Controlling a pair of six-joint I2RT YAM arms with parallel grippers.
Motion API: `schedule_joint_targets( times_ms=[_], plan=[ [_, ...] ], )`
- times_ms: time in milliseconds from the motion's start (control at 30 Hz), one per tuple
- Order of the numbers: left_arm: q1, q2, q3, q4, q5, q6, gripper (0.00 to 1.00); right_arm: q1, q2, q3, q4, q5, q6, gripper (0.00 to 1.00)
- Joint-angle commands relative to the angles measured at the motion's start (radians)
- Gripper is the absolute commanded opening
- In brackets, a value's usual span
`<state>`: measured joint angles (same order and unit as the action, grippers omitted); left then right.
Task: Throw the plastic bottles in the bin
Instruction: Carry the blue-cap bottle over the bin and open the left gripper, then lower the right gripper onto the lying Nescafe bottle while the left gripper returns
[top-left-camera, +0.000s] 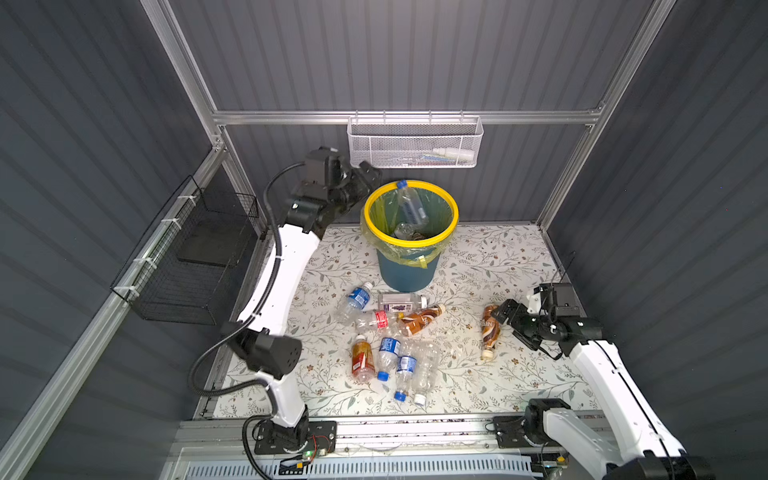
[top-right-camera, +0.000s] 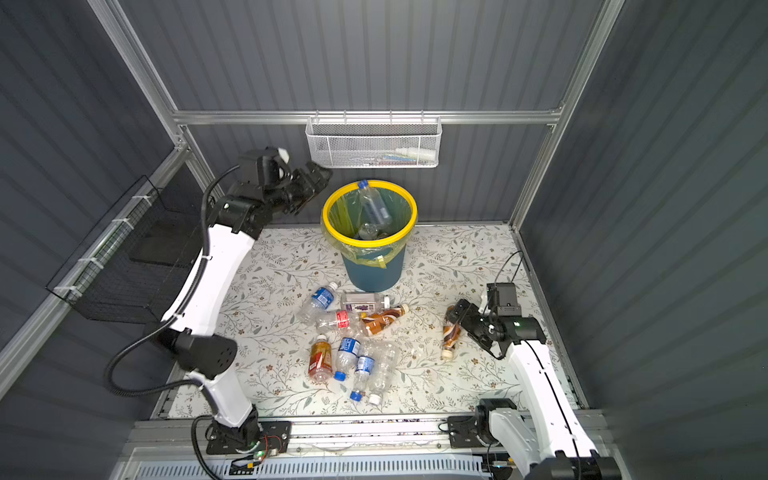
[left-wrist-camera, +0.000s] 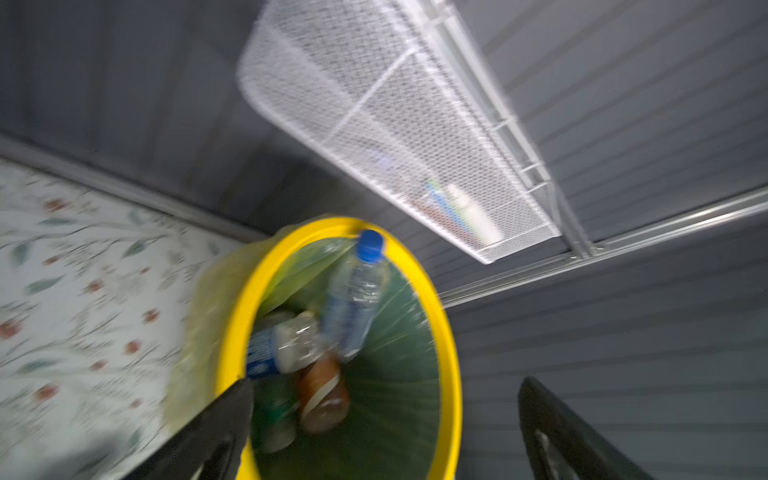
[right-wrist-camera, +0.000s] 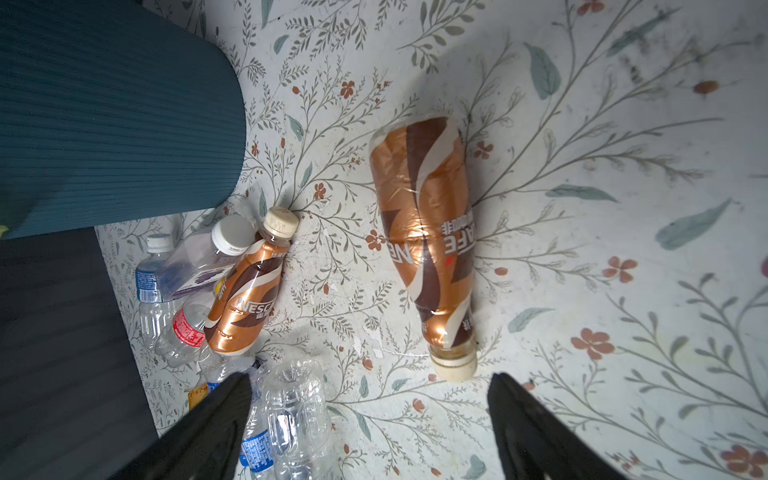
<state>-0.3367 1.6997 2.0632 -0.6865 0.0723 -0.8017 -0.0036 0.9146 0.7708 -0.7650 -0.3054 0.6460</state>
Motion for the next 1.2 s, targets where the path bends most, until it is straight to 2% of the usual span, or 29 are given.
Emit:
schedule_joint_targets(
  times_ms=[0, 267, 433, 833, 1167],
  plan=[
    [0.029, -0.237, -0.174, -0.023, -0.078, 0.066, 1.00, -0.014, -0.005, -0.008, -0.042, 0.015, -0.026, 0.91],
    [0.053, -0.511, -0.690, -0.053, -0.077, 0.075, 1.00, -0.024, 0.050, -0.092, 0.032, 0.018, -0.021, 0.91],
    [0.056, -0.577, -0.874, -0.029, -0.032, 0.065, 1.00, -0.024, 0.105, -0.106, 0.078, 0.033, -0.027, 0.90],
    [0.057, -0.610, -1.059, 0.004, 0.017, 0.053, 1.00, -0.028, 0.288, -0.070, 0.187, 0.057, -0.040, 0.84],
    [0.059, -0.638, -1.125, -0.005, 0.015, 0.043, 1.00, -0.029, 0.435, -0.035, 0.272, 0.060, -0.039, 0.71]
  ],
)
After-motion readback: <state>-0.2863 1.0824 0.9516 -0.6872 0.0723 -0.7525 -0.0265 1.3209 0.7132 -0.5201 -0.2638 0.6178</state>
